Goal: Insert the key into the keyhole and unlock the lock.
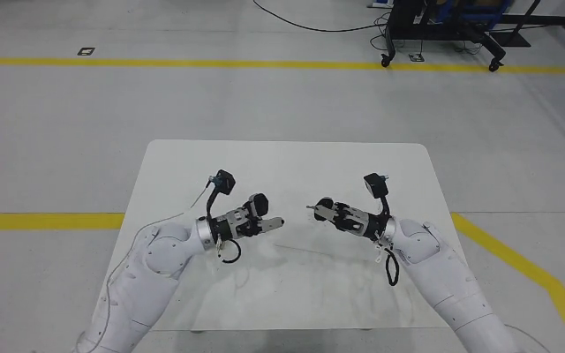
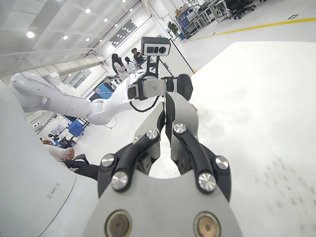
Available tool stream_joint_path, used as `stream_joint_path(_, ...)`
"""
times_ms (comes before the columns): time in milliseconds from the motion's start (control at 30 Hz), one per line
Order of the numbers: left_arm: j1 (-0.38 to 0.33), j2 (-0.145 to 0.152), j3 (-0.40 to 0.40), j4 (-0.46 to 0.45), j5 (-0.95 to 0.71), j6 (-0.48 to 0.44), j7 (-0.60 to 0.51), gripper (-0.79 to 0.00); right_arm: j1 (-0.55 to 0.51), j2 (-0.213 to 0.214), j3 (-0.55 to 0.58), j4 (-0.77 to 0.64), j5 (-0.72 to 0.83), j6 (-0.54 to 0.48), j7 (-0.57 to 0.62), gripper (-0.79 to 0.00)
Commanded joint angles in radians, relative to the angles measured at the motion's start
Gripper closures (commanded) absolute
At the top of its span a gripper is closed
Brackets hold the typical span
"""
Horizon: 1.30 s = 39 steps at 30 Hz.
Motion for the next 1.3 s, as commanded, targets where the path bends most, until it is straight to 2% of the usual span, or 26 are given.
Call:
stream_joint_path(0,0.044,0.016,-0.077,-0.085,0.112,0.053,0.004,-0.785,0.0,0.0,0.0,0.0,0.0,0.0,0.0,0.0)
stream_joint_path(100,0.115,0.041,-0.183,-0.235,0.296,0.176,-0.089,-0.785,0.0,0.0,0.0,0.0,0.0,0.0,0.0,0.0)
stream_joint_path(267,0.256,0.066,-0.303,-0.476,0.472,0.322,-0.25,-0.785,0.0,0.0,0.0,0.0,0.0,0.0,0.0,0.0)
stream_joint_path(367,0.332,0.072,-0.333,-0.56,0.548,0.386,-0.314,-0.785,0.0,0.0,0.0,0.0,0.0,0.0,0.0,0.0)
stream_joint_path(433,0.37,0.075,-0.316,-0.582,0.607,0.407,-0.359,-0.785,0.0,0.0,0.0,0.0,0.0,0.0,0.0,0.0)
stream_joint_path(533,0.391,0.076,-0.262,-0.576,0.71,0.444,-0.409,-0.785,0.0,0.0,0.0,0.0,0.0,0.0,0.0,0.0)
stream_joint_path(667,0.379,0.071,-0.206,-0.556,0.789,0.51,-0.415,-0.785,0.0,0.0,0.0,0.0,0.0,0.0,0.0,0.0)
stream_joint_path(733,0.364,0.069,-0.182,-0.537,0.81,0.529,-0.414,-0.714,0.0,0.0,0.0,0.0,0.0,0.0,0.0,0.0)
stream_joint_path(767,0.353,0.067,-0.167,-0.525,0.822,0.537,-0.414,-0.65,0.0,0.0,0.0,0.0,0.0,0.0,0.0,0.0)
stream_joint_path(900,0.298,0.059,-0.104,-0.465,0.863,0.568,-0.424,-0.588,0.0,0.0,0.0,0.0,0.0,0.0,0.0,0.0)
stream_joint_path(967,0.267,0.055,-0.083,-0.435,0.878,0.585,-0.438,-0.502,0.0,0.0,0.0,0.0,0.0,0.0,0.0,0.0)
stream_joint_path(1033,0.246,0.051,-0.064,-0.416,0.881,0.596,-0.441,-0.456,0.0,0.0,0.0,0.0,0.0,0.0,0.0,0.0)
stream_joint_path(1267,0.22,0.044,-0.043,-0.39,0.887,0.62,-0.441,-0.385,0.0,0.0,0.0,0.0,0.0,0.0,0.0,0.0)
